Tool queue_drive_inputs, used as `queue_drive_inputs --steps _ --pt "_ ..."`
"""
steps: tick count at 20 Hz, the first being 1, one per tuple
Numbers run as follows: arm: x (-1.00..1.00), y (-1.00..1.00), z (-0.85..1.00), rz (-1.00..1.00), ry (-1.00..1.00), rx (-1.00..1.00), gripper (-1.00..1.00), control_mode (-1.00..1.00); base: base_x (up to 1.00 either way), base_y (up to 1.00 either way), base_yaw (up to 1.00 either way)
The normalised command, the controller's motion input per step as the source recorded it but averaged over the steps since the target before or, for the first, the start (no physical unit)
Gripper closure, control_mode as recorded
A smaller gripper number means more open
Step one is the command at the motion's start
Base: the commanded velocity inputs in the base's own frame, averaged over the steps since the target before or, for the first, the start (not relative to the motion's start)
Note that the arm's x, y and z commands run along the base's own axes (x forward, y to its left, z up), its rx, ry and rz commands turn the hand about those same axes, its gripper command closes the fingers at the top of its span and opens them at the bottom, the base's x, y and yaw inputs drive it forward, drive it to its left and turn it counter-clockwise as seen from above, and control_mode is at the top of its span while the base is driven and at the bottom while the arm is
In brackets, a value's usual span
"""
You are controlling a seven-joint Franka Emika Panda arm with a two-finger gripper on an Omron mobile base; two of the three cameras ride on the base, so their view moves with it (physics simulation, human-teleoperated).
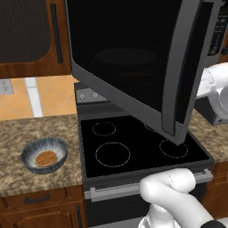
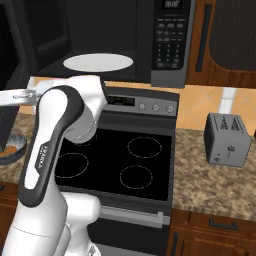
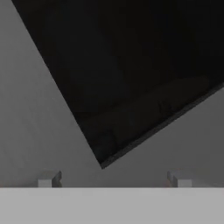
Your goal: Open the microwave, place the bowl with waffle inside the microwave, then close the microwave door and turn it on.
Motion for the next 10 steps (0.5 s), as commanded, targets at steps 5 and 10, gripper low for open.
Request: queue_drive_inputs --steps 5,10 --pt "-0.87 1.00 0.00 0.21 -0.01 -0.14 -1.00 -1.00 0.00 0.00 0.00" --pt "0.13 0.93 -0.02 -0.09 0.09 -0.15 -1.00 -1.00 0.00 0.00 0.00"
